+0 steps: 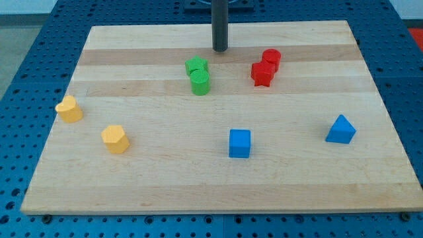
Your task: Move the yellow heart above the yellow hexagon
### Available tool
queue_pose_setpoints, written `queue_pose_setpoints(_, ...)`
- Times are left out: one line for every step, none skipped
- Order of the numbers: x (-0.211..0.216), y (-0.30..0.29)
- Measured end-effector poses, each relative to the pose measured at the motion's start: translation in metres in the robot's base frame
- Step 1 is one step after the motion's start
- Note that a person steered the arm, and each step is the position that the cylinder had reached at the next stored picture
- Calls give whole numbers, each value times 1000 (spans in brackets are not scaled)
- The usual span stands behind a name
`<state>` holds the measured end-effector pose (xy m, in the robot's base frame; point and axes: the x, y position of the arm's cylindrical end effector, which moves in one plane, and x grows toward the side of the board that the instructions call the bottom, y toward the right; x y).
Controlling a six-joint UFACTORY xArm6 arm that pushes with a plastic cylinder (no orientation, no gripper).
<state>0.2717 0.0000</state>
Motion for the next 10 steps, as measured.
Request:
queue_pose_setpoints(-1,-3)
queue_pose_setpoints(2,-69)
queue_pose_setpoints(6,-146)
queue_pose_setpoints(46,-278)
queue_pose_setpoints(65,-305)
queue_pose_setpoints(103,-297)
queue_pose_setpoints(155,-286)
queue_pose_setpoints(161,-292)
queue_pose_setpoints(165,-305)
queue_pose_setpoints(168,-265)
